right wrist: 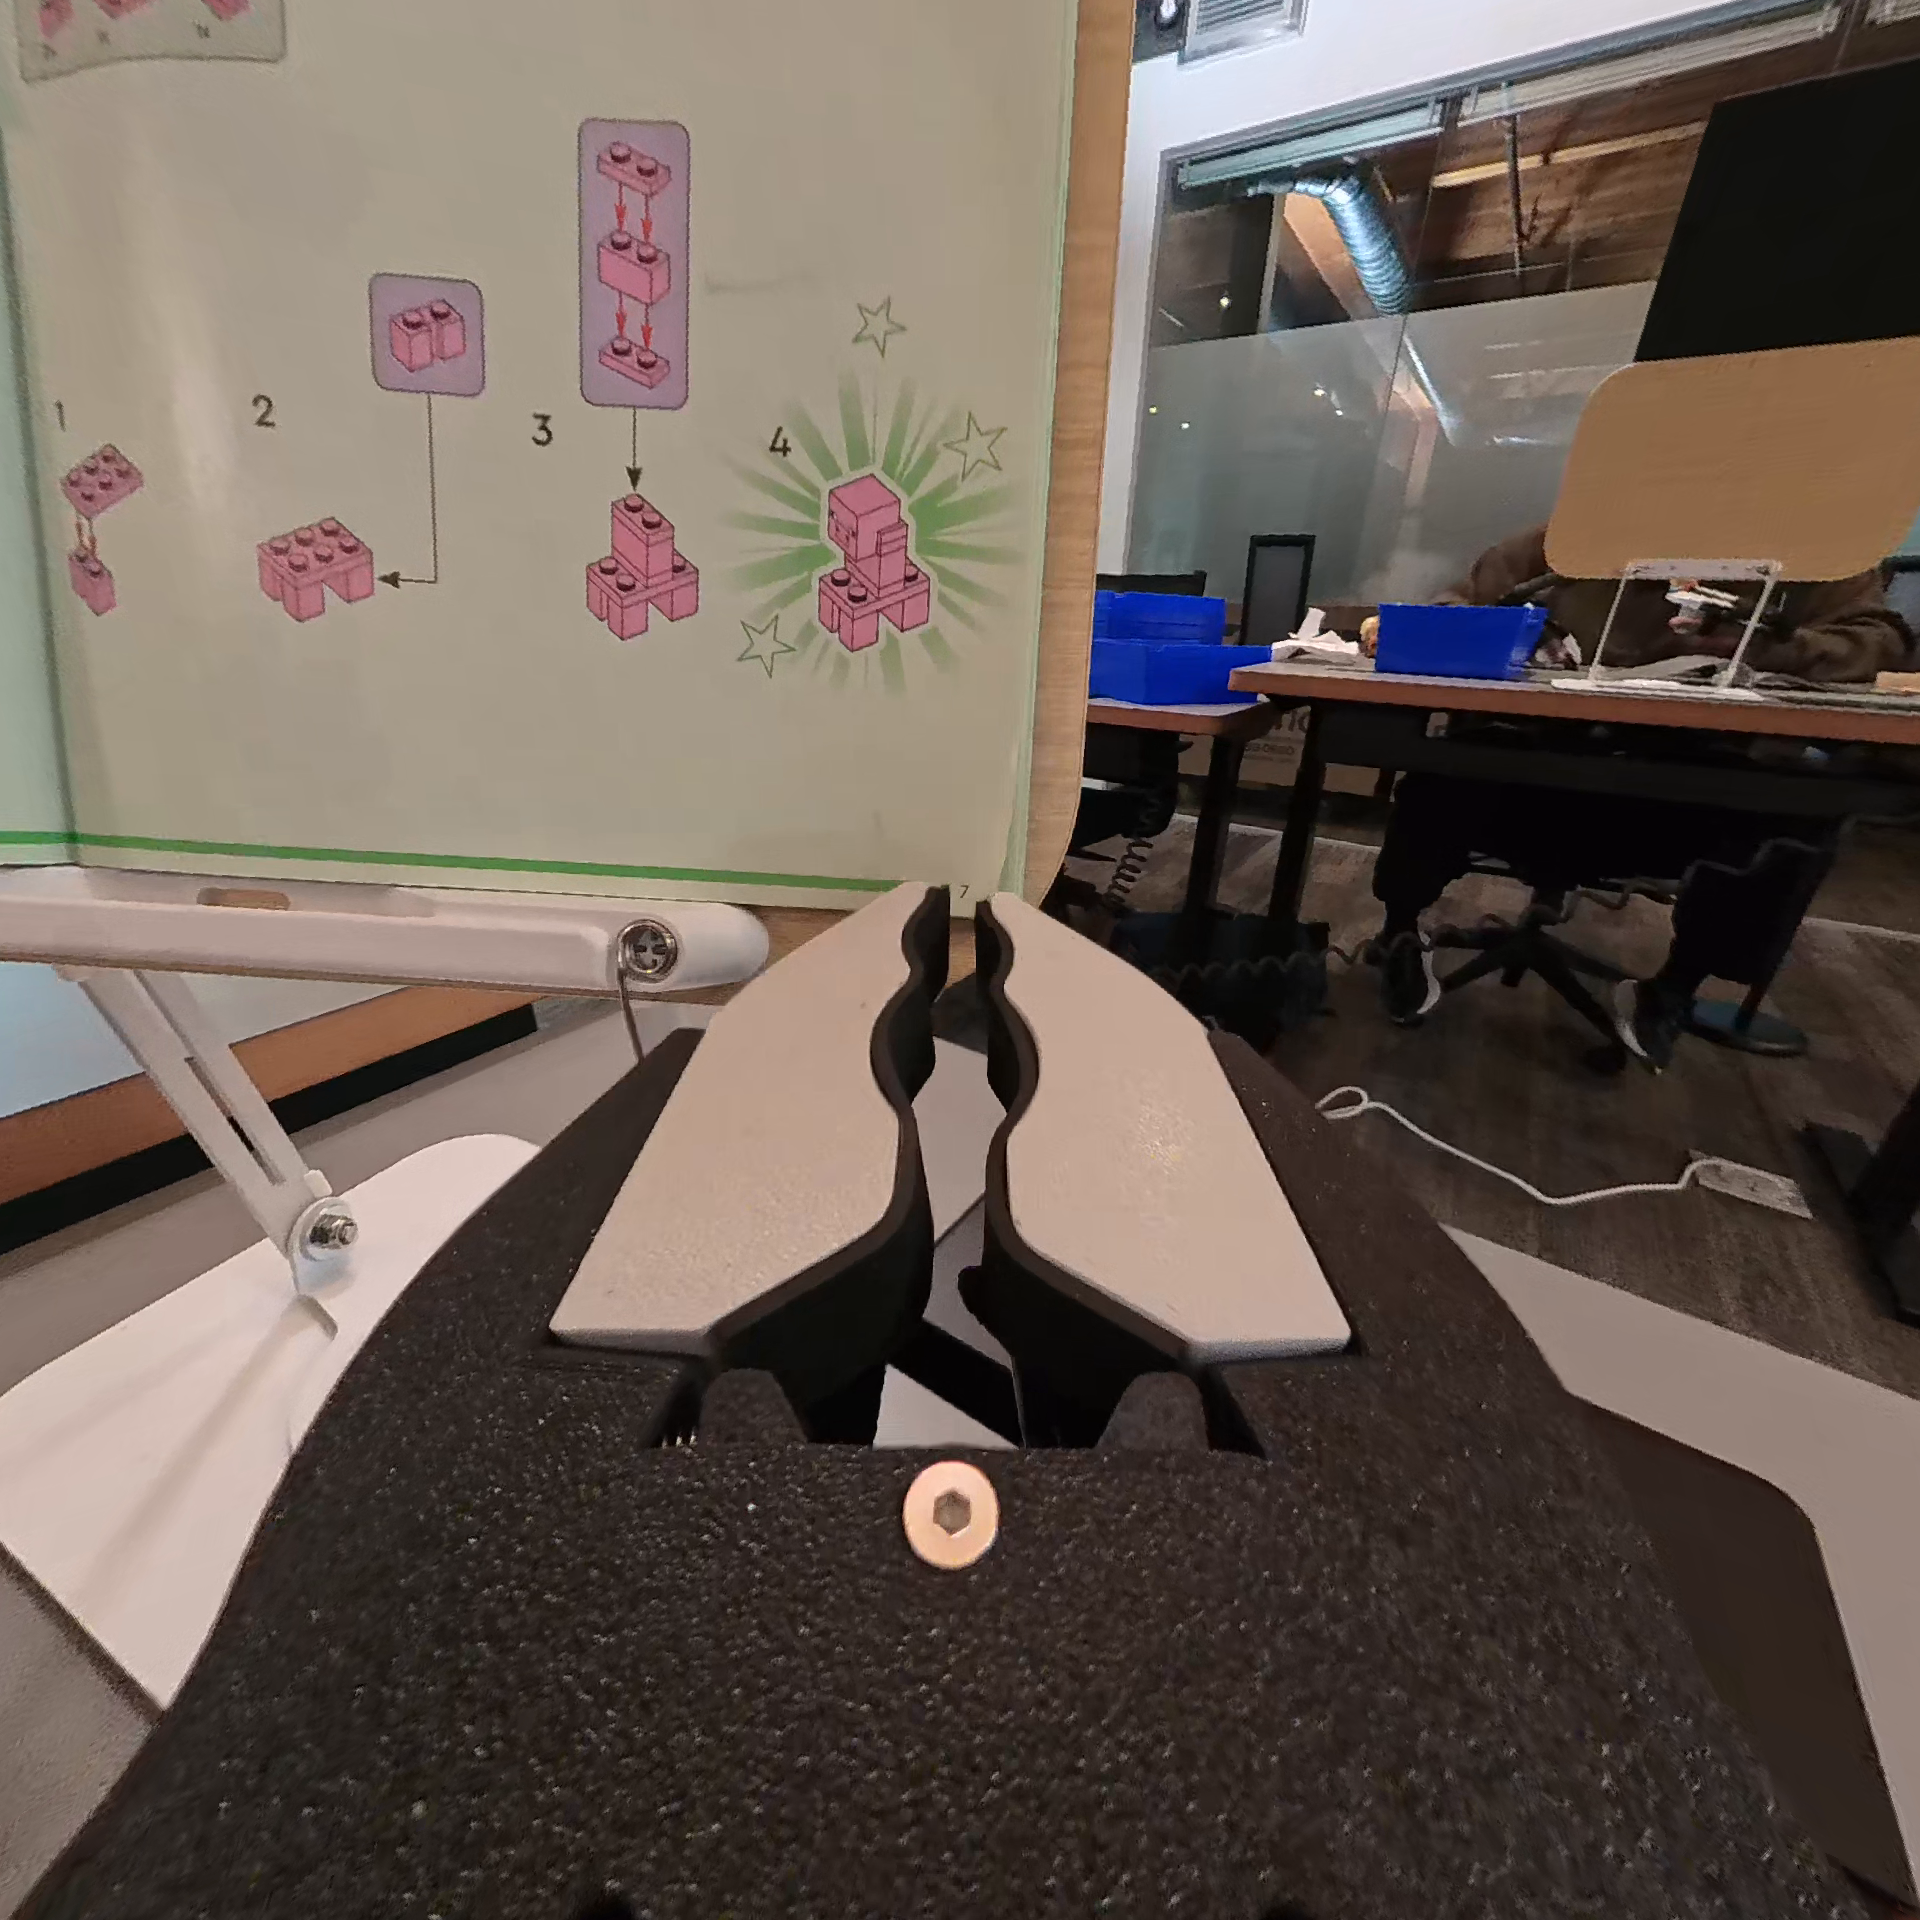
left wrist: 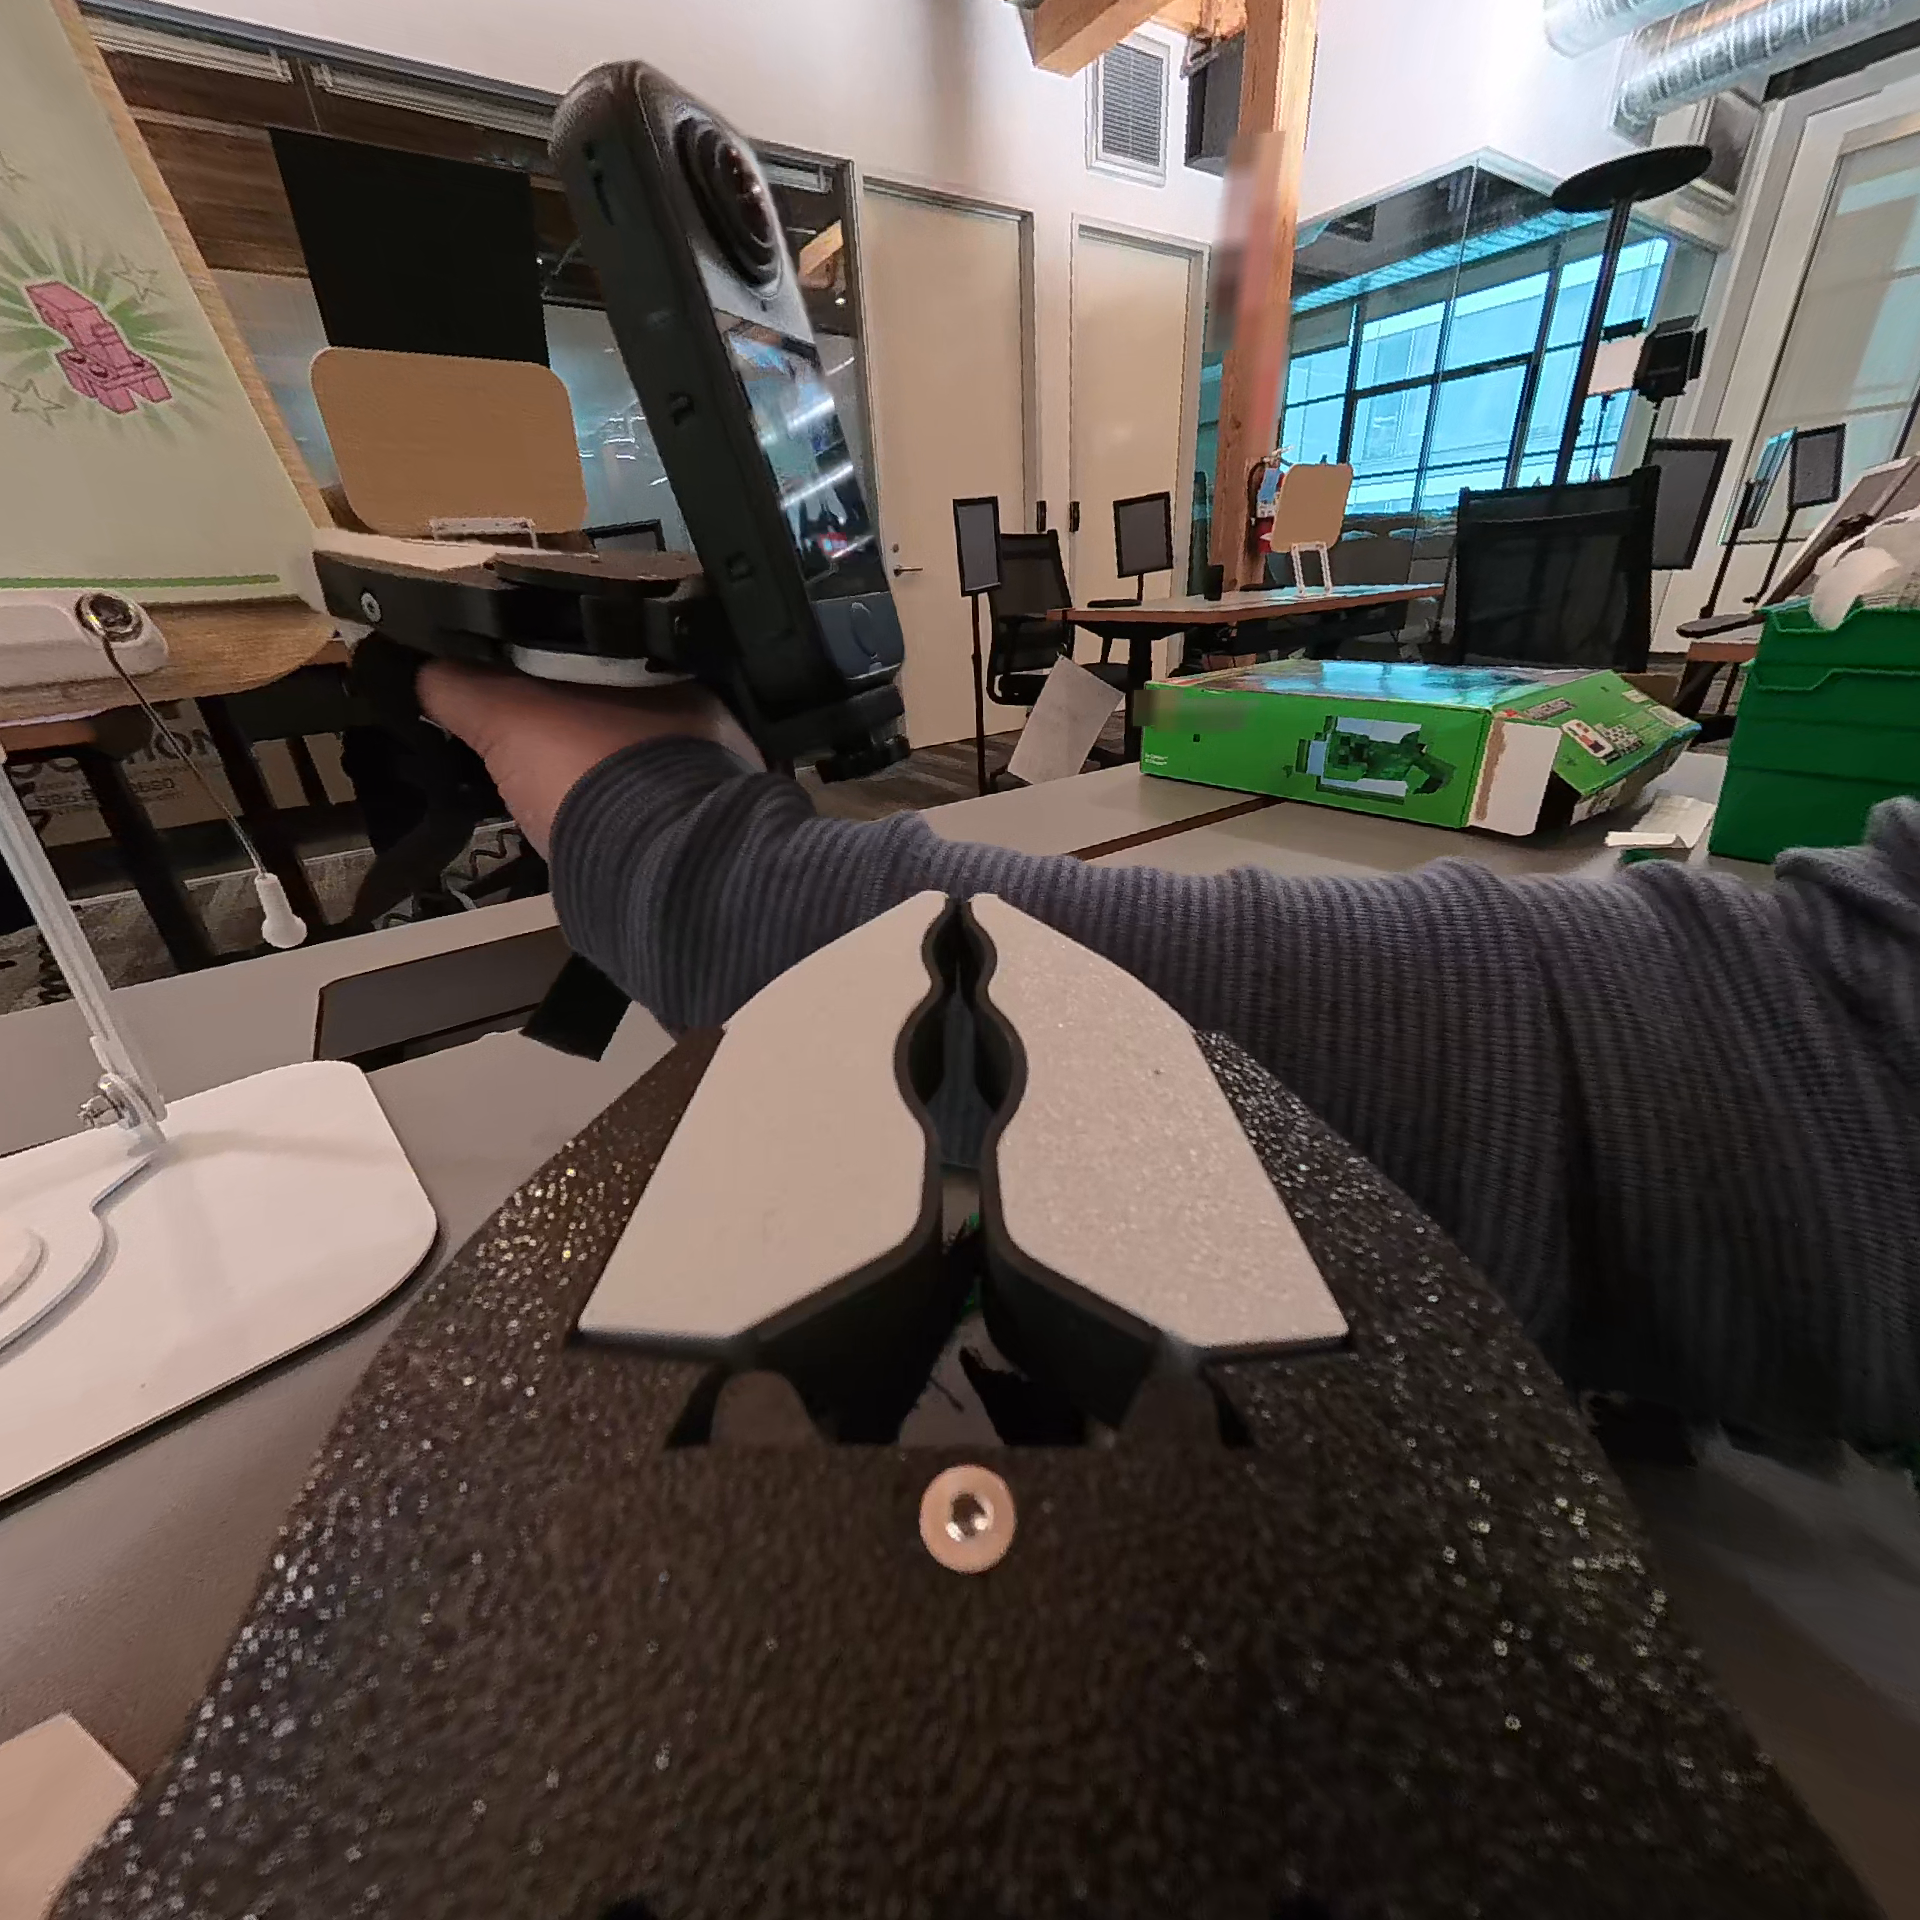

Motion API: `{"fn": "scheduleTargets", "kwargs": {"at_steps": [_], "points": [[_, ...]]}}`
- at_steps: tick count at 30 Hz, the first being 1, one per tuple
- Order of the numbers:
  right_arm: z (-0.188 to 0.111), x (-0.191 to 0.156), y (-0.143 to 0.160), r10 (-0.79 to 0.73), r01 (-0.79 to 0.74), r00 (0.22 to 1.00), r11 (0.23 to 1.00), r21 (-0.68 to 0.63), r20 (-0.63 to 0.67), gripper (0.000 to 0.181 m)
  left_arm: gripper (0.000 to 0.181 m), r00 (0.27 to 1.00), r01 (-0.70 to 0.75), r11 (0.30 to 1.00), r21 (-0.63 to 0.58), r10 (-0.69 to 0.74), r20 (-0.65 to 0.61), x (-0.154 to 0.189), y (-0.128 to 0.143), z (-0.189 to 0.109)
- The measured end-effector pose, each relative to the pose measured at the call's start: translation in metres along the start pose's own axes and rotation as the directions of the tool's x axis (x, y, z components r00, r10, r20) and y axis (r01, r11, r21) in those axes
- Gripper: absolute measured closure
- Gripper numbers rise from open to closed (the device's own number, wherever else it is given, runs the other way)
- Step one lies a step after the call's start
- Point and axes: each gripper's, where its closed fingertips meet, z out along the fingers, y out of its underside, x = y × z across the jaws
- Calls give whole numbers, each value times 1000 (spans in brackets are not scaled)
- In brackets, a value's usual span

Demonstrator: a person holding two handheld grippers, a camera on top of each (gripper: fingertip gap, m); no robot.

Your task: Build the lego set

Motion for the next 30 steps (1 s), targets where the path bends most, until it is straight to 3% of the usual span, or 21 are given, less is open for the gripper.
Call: {"fn": "scheduleTargets", "kwargs": {"at_steps": [8,15,19,23,30], "points": [[-1,-7,-5,20,-20,999,1000,6,50,181,181,1000,-3,1000,-5,3,3,0,1,1],[-25,-50,-41,-15,-10,960,996,87,278,181,181,998,3,999,33,-4,60,-9,-4,-4],[-29,-30,-43,-36,24,986,997,77,165,181,181,998,16,999,41,-19,67,-11,-5,-5],[-20,-4,-11,37,-35,997,999,-25,72,176,181,999,5,999,37,-7,49,-5,-5,-3],[-5,-2,-6,0,1,1000,999,-44,19,167,181,1000,6,1000,23,-7,30,-2,-3,-1]]}}
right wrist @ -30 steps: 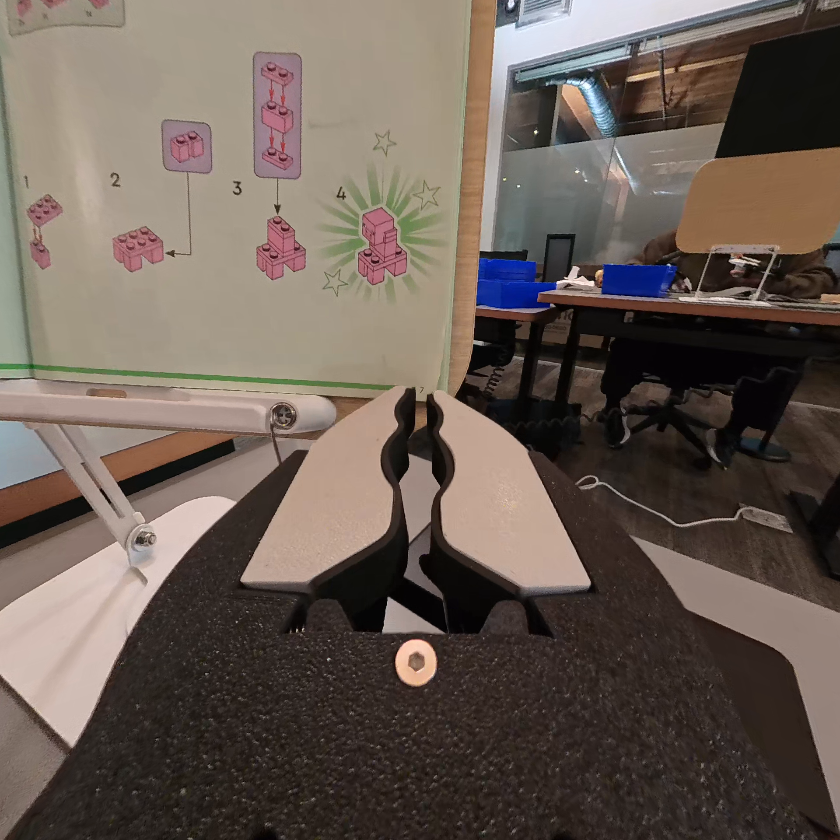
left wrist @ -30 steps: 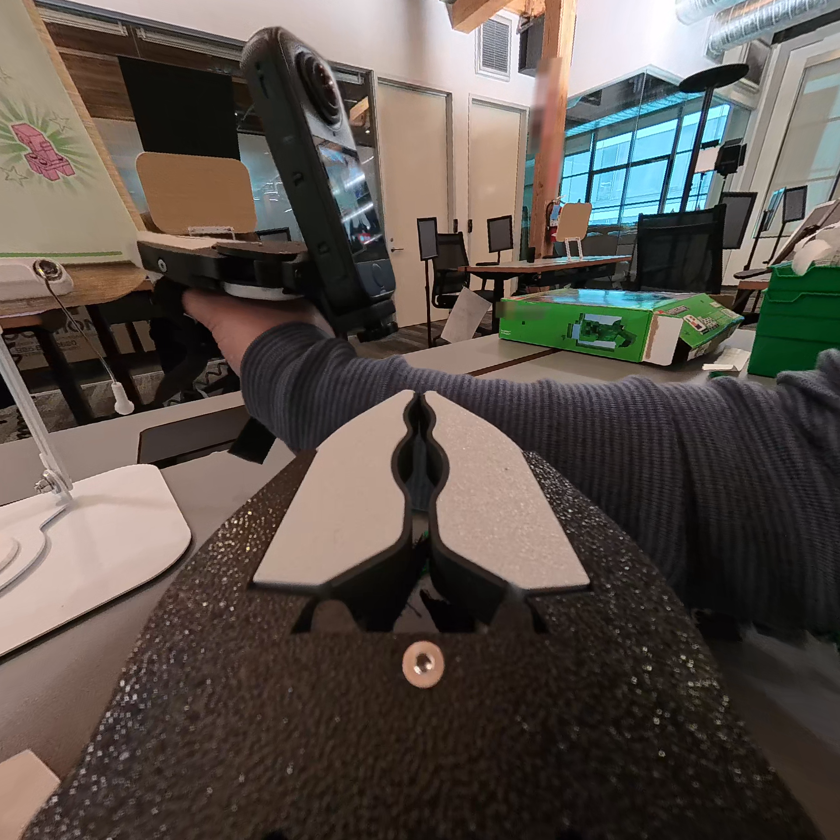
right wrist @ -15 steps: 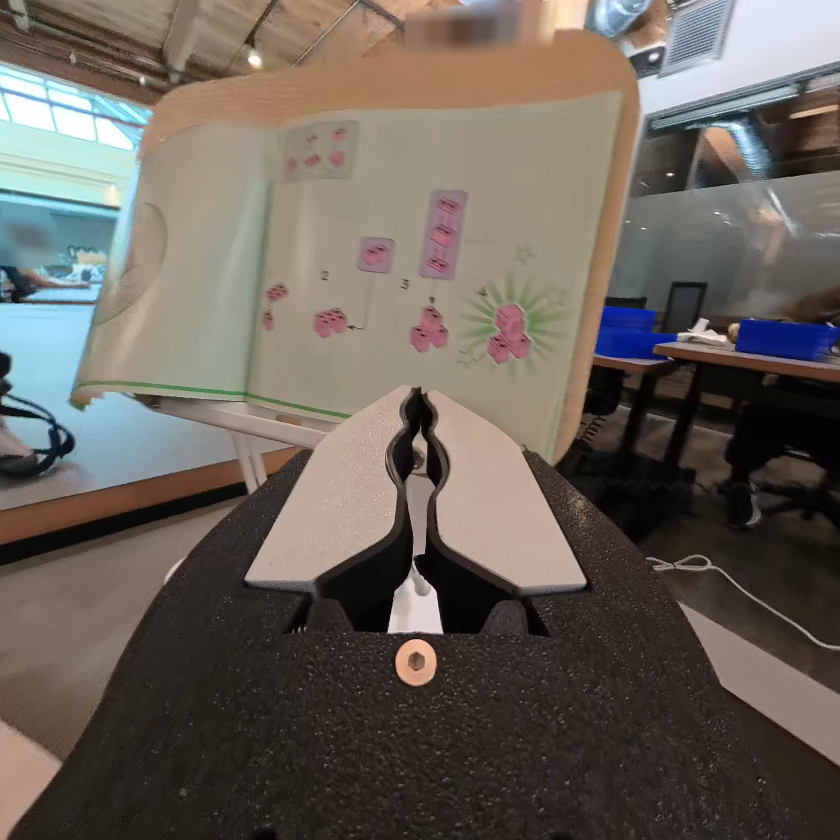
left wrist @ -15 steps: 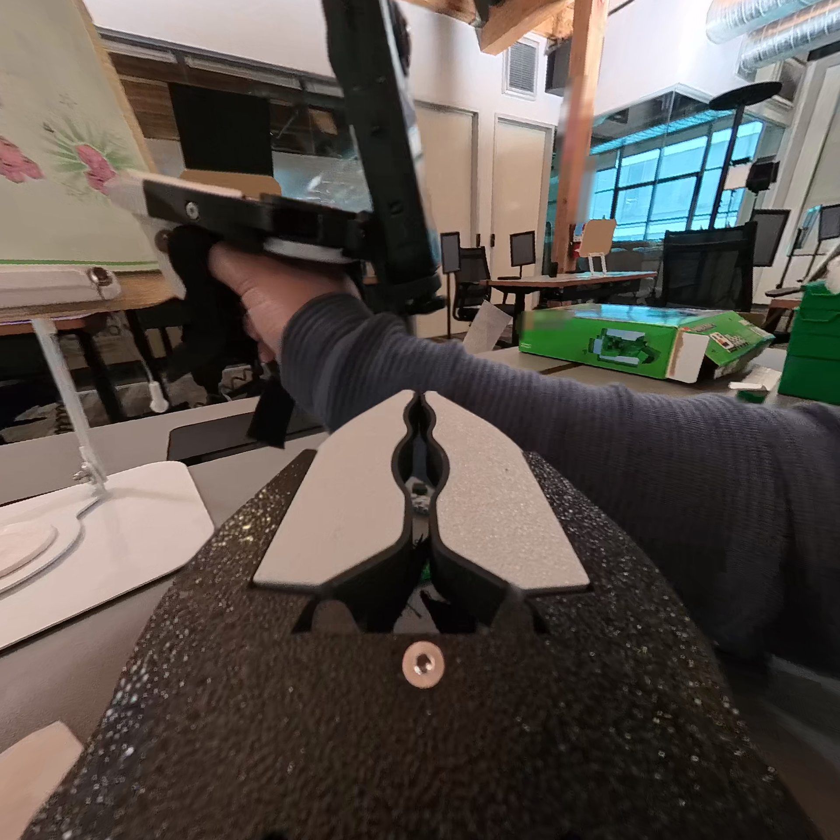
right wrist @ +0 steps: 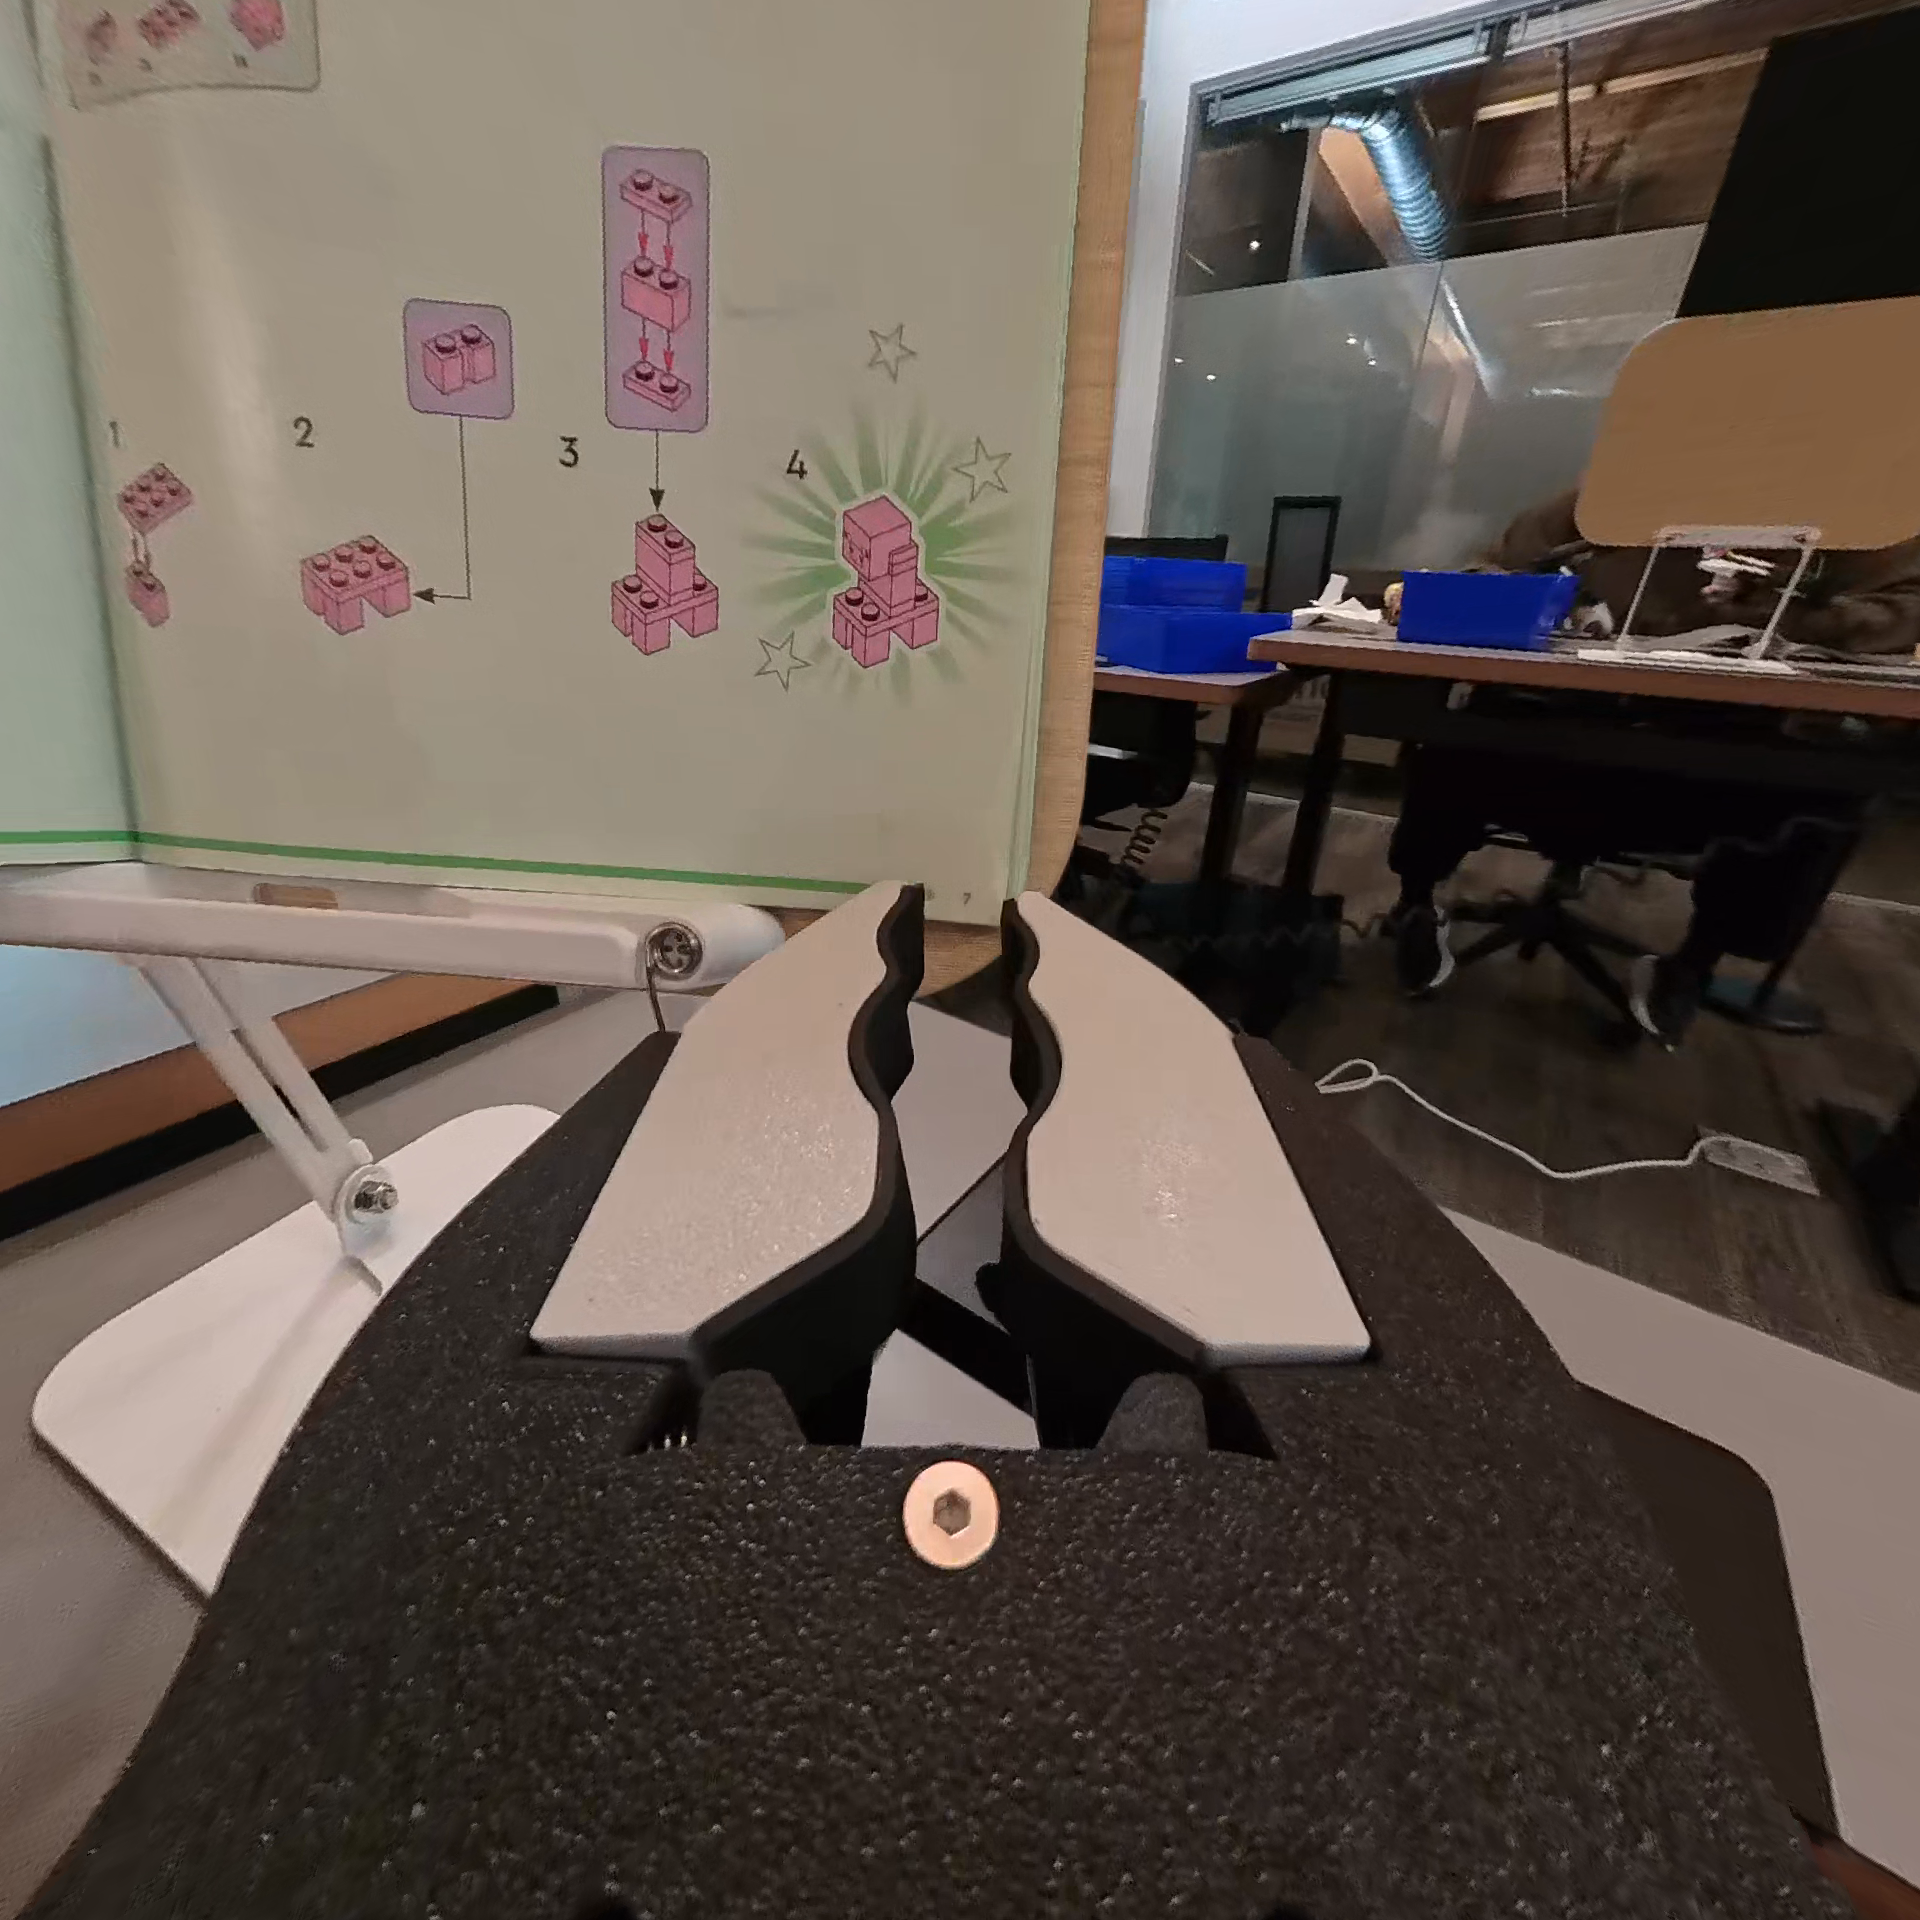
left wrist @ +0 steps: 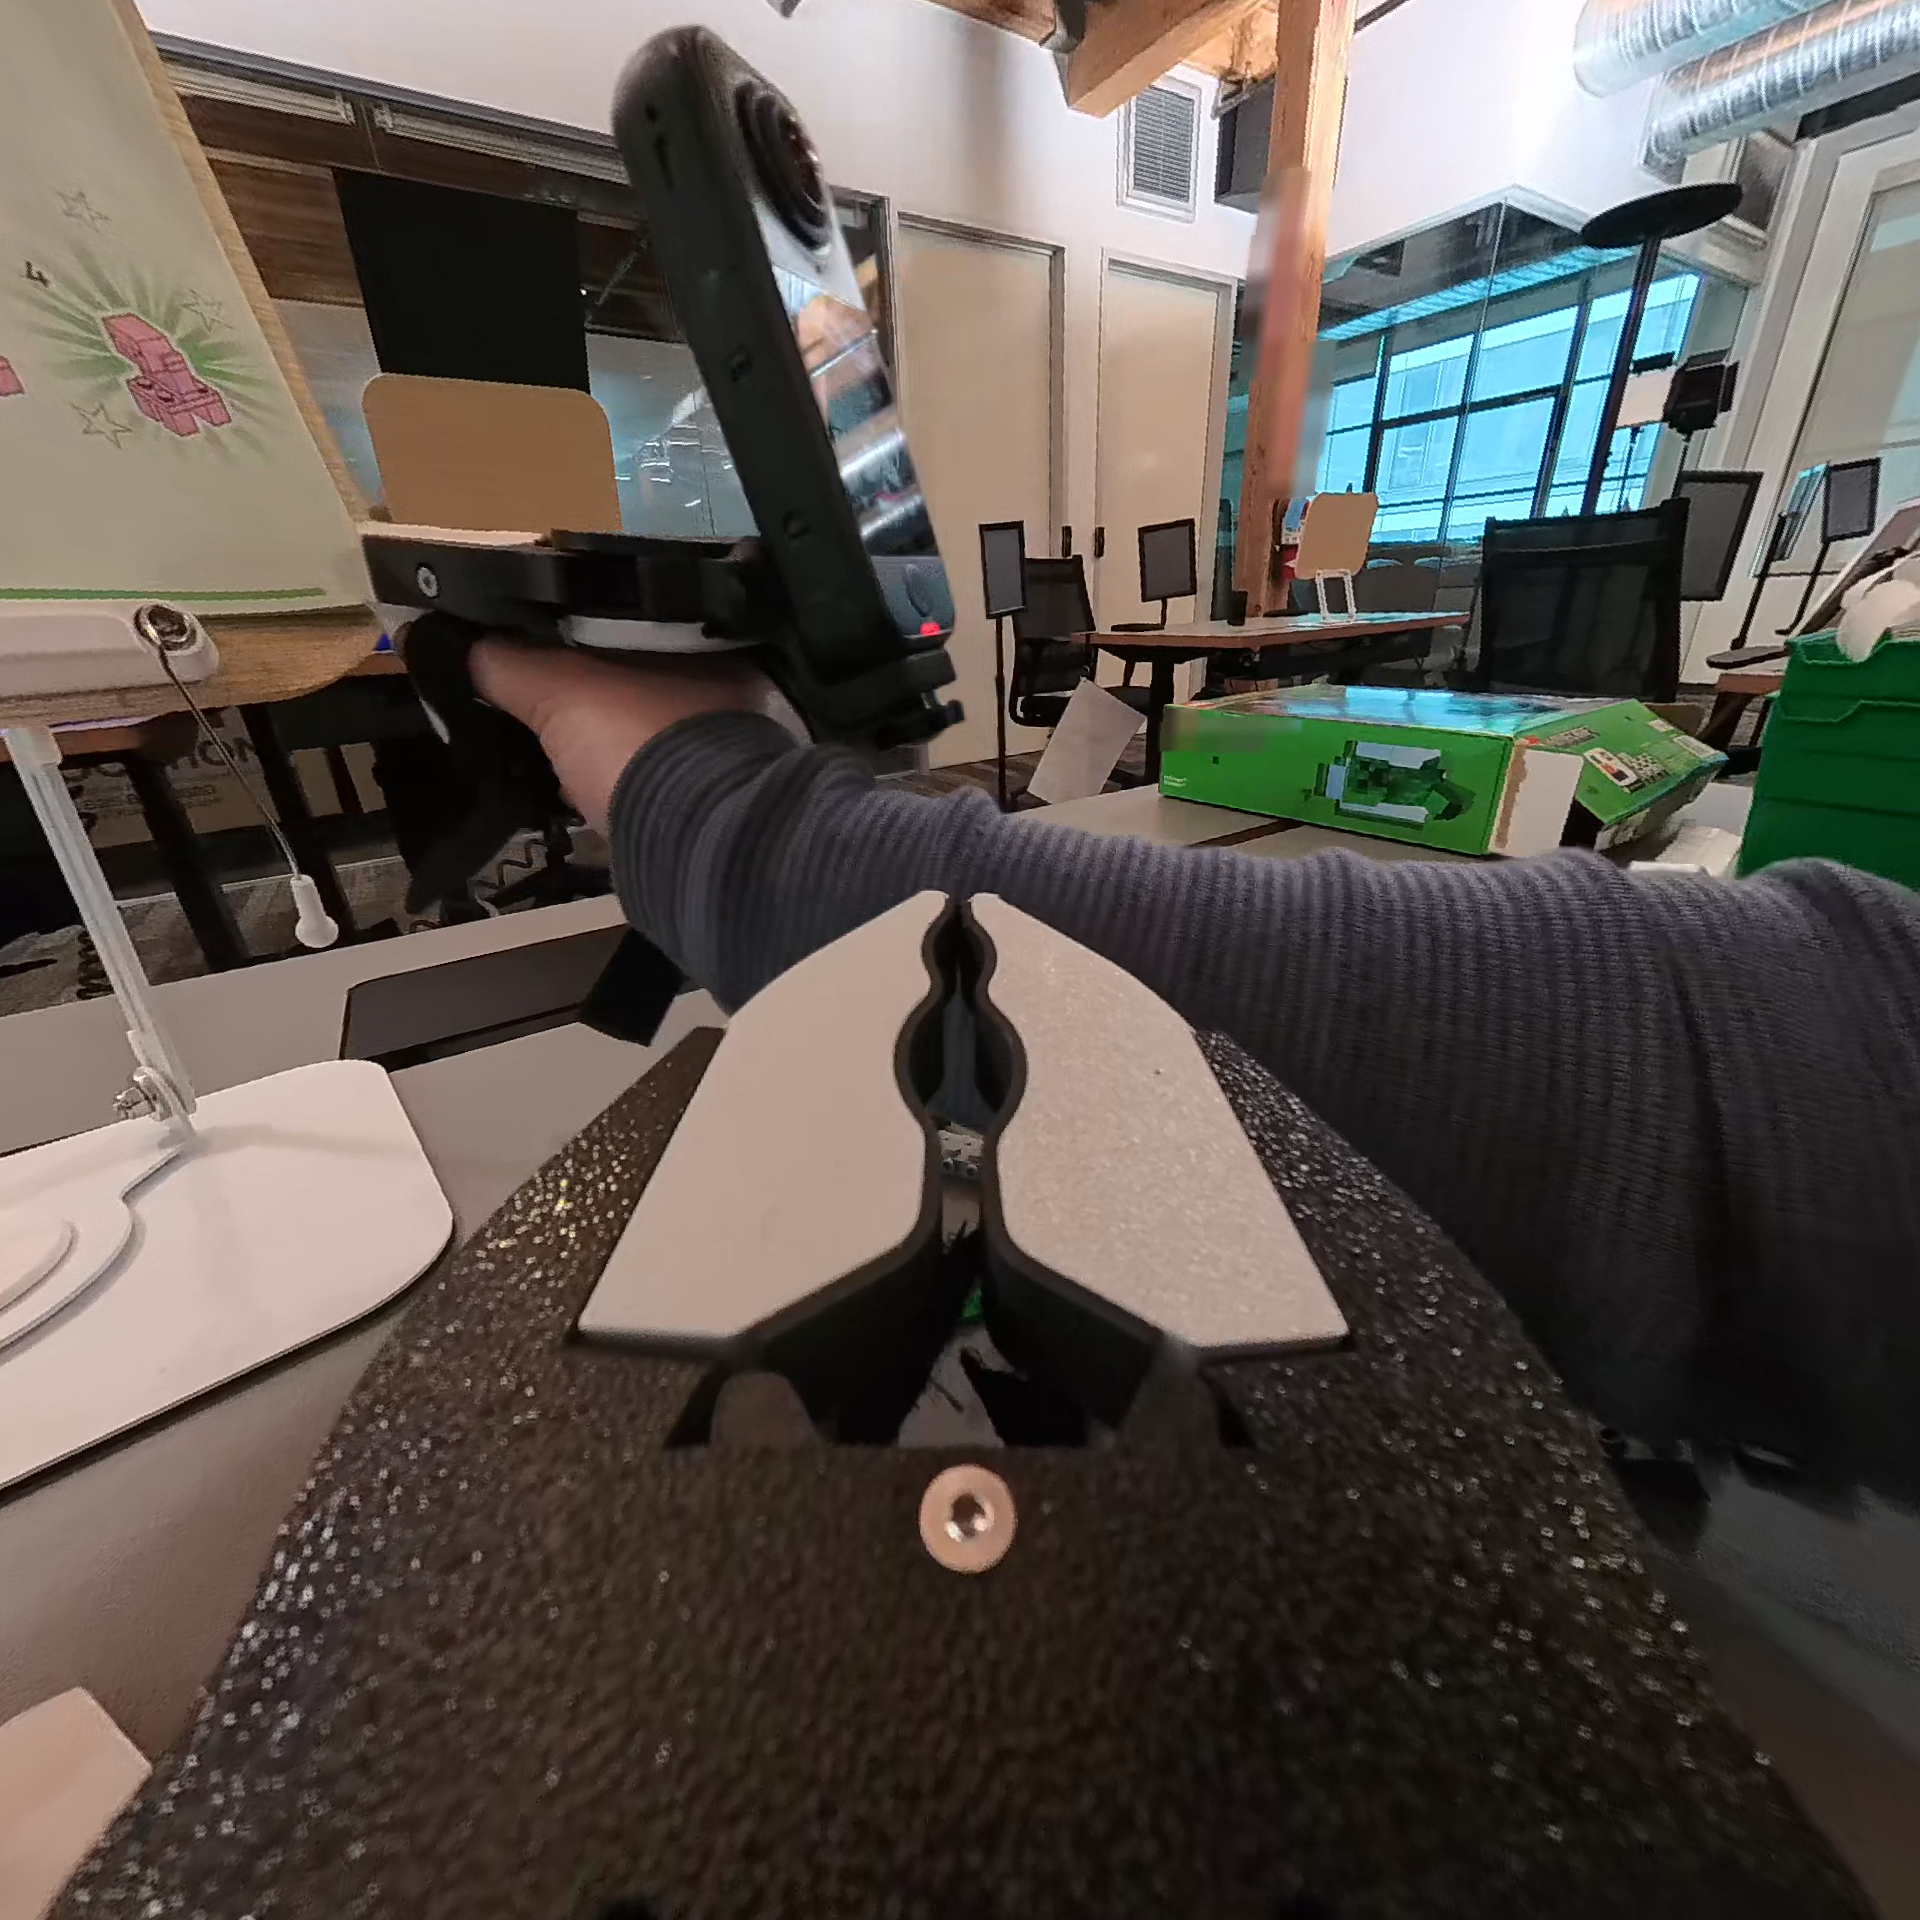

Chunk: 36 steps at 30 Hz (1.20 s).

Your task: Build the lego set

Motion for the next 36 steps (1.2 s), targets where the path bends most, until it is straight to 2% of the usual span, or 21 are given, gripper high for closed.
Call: {"fn": "scheduleTargets", "kwargs": {"at_steps": [8,17,32,36], "points": [[9,3,12,40,-40,999,997,-66,-6,168,181,1000,6,1000,9,-6,-2,0,-1,0],[7,0,10,11,-11,1000,999,-49,2,175,181,1000,1,1000,1,-1,-18,3,0,1],[9,3,0,13,-13,1000,1000,-20,-19,172,181,999,-10,1000,-15,10,-34,6,2,3],[10,2,0,9,-10,1000,1000,-22,-12,179,181,999,-9,1000,-14,8,-33,6,2,3]]}}
